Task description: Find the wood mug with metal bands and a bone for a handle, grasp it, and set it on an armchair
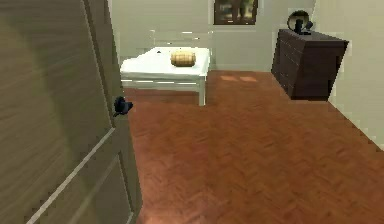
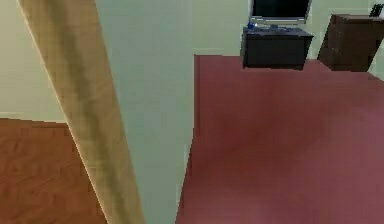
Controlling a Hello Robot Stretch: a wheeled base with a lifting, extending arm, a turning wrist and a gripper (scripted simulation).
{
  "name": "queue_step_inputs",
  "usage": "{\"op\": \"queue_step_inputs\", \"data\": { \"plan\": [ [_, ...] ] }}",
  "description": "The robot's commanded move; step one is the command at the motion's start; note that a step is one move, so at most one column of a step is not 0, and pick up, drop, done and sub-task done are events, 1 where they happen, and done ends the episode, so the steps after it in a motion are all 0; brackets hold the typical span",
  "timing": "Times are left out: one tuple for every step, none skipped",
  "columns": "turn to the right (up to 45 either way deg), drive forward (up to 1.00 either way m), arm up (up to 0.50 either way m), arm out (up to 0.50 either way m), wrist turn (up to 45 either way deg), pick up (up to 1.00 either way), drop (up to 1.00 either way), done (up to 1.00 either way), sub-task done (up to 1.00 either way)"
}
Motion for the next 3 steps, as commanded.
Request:
{"op": "queue_step_inputs", "data": {
  "plan": [
    [0.0,1.00,0.00,0.00,0.0,0.00,0.00,0.00,0.00],
    [15.0,0.00,0.00,0.00,0.0,0.00,0.00,0.00,0.00],
    [0.0,0.20,0.00,0.00,0.0,0.00,0.00,0.00,0.00]
  ]
}}
